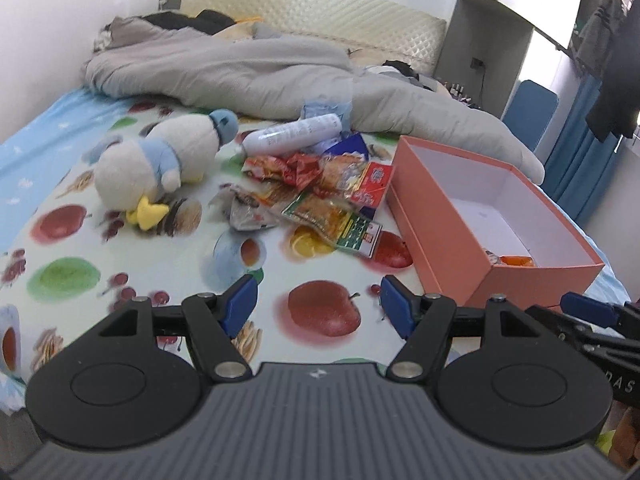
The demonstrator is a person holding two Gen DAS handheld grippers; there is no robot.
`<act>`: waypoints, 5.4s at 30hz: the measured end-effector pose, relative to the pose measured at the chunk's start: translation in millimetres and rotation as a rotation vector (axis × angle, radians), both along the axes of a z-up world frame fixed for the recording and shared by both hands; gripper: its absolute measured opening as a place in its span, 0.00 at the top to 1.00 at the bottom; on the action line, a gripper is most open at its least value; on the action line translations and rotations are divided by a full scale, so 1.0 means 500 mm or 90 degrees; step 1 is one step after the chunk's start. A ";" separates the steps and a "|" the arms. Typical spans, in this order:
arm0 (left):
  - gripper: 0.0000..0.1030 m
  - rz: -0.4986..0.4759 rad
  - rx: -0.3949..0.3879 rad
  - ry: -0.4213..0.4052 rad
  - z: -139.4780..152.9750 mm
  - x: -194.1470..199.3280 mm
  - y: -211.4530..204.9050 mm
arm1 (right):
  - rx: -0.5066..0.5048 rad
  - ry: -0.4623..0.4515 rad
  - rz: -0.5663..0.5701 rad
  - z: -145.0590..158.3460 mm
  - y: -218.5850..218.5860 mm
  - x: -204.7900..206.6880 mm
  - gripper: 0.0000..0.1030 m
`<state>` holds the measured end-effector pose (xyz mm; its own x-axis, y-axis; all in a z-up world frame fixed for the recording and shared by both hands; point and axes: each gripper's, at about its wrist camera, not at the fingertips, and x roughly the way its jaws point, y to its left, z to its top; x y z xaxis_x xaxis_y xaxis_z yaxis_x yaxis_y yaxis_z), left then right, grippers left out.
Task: Organize snacks
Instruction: 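Withdraw both tools from the pink box back toward the snack pile, then lower the left tool onto the clear plastic snack bag while the right tool approaches the green-labeled pack, then close the left tool on the clear bag while the right tool grasps the green-labeled pack, then lift the clear bag with the left tool while the right tool lifts the green-labeled pack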
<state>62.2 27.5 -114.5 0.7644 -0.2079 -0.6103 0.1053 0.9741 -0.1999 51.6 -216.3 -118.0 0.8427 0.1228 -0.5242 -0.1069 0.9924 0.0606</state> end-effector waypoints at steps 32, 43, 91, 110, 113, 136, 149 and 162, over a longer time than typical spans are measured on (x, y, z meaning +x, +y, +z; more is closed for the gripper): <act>0.16 0.094 -0.061 0.081 -0.104 0.226 0.122 | -0.115 0.035 0.110 -0.086 0.160 0.173 0.57; 0.18 0.114 -0.155 0.145 -0.202 0.363 0.176 | -0.221 0.068 0.134 -0.188 0.227 0.299 0.68; 0.62 0.135 -0.273 0.167 -0.262 0.401 0.235 | -0.447 0.036 0.225 -0.223 0.354 0.324 0.98; 0.62 0.140 -0.253 0.173 -0.218 0.221 0.216 | -0.374 0.039 0.153 -0.198 0.314 0.237 0.65; 0.62 0.137 -0.245 0.173 -0.219 0.231 0.211 | -0.397 0.035 0.161 -0.216 0.327 0.268 0.65; 0.63 0.134 -0.269 0.187 -0.250 0.260 0.230 | -0.541 0.007 0.214 -0.289 0.383 0.373 0.60; 0.66 0.130 -0.259 0.181 -0.249 0.256 0.229 | -0.409 0.064 0.219 -0.244 0.338 0.392 0.93; 0.67 0.101 -0.185 0.164 -0.210 0.229 0.177 | -0.236 0.060 0.194 -0.113 0.265 0.322 0.95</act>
<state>176.9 115.7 -219.6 0.6308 -0.2918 -0.7190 -0.1306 0.8734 -0.4691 212.5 -83.6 -174.3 0.7445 0.1473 -0.6512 -0.4072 0.8731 -0.2680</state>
